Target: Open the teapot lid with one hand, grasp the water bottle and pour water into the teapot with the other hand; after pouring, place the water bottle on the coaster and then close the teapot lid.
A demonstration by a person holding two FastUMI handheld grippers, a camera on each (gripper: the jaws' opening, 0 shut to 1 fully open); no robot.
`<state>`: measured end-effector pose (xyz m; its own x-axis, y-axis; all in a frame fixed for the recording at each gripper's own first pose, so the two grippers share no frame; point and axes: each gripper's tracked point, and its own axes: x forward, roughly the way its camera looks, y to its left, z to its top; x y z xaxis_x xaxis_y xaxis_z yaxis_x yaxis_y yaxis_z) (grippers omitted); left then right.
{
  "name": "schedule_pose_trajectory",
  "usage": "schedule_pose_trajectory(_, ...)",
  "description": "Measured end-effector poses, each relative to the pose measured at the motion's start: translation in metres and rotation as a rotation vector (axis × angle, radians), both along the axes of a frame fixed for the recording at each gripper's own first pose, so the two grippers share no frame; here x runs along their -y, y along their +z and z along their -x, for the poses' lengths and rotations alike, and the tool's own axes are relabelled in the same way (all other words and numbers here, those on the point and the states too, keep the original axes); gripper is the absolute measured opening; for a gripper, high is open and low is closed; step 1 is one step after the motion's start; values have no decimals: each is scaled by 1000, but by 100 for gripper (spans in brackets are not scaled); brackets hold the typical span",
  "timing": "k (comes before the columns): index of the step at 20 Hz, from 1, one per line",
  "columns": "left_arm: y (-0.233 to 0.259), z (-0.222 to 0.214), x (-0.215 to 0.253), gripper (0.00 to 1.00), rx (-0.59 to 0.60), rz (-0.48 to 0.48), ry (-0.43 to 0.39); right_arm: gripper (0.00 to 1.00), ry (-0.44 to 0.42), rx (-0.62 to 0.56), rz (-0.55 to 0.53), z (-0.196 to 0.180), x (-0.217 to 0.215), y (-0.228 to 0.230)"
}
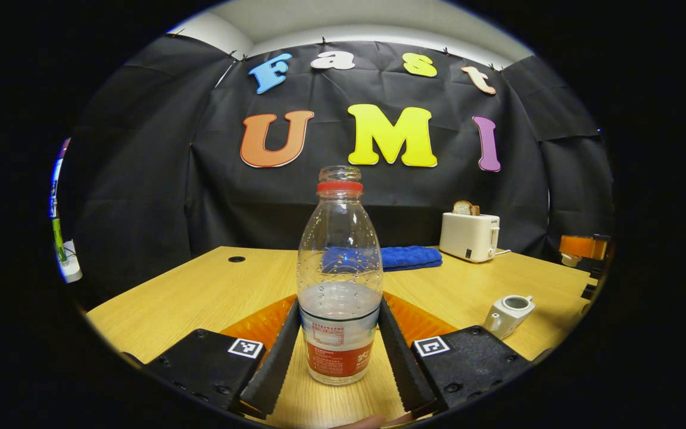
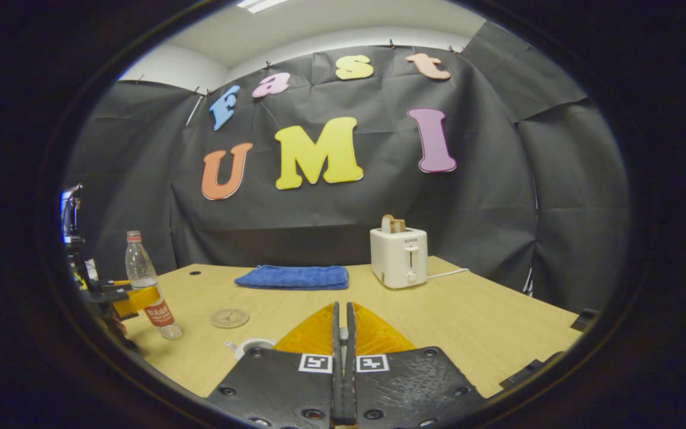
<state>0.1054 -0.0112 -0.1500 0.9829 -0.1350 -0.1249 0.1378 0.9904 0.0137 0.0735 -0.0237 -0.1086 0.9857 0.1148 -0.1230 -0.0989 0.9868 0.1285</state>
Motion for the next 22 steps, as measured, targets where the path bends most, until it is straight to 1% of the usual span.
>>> schedule_pose_trajectory(2,4,5,4,77,-9,-16,-5,0,-6,-3,7,1,4,-2)
schedule_pose_trajectory(4,2,9,10,76,-30,-61,-14,0,-10,-13,7,2,8,-5)
schedule_pose_trajectory(8,3,18,18,76,-41,-224,-26,0,-19,-24,11,4,16,-10)
schedule_pose_trajectory(10,4,20,26,76,-35,-290,-29,0,-21,-35,19,5,20,-14)
schedule_pose_trajectory(17,-2,22,42,76,-25,-627,-53,0,-45,-64,11,5,37,-24)
schedule_pose_trajectory(19,-1,20,41,76,-7,-743,-34,0,-46,-74,4,5,40,-27)
schedule_pose_trajectory(22,-11,20,50,76,-18,-869,-63,0,-56,-80,8,6,47,-30)
